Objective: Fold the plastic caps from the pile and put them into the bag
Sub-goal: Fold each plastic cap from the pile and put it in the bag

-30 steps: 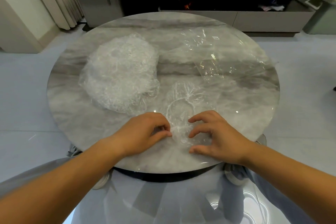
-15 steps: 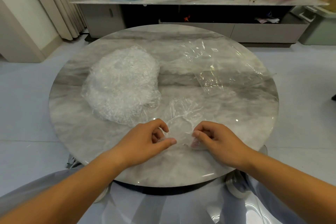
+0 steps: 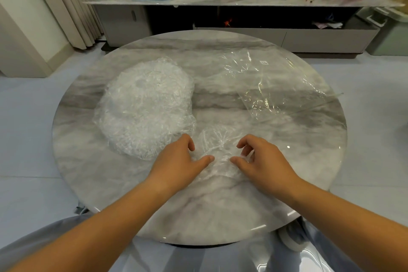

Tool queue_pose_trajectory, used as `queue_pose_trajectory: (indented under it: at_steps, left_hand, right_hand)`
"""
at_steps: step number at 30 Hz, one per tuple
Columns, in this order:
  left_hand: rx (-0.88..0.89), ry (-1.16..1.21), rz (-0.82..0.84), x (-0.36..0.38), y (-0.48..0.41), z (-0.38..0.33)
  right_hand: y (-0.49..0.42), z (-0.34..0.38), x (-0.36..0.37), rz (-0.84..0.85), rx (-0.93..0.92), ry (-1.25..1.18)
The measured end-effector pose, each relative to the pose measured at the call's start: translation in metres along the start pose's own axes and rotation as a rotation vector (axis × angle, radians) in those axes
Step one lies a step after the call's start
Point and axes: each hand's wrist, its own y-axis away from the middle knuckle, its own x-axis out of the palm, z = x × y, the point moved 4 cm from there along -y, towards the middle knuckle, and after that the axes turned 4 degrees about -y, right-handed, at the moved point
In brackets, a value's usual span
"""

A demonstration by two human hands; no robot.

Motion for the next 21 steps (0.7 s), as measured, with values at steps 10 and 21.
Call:
queue_pose_trajectory:
  at_steps: [10, 21]
  left_hand:
    - [0.022, -0.173, -0.054, 0.003, 0.002, 0.001]
    - [0.059, 0.089, -0.054, 0.011, -0.002, -0.006]
  right_hand:
    - [0.008, -0.002, 0.003, 0.053, 0.011, 0.15]
    - [-0.007, 0.012, -0.018, -0.062, -0.046, 0.223]
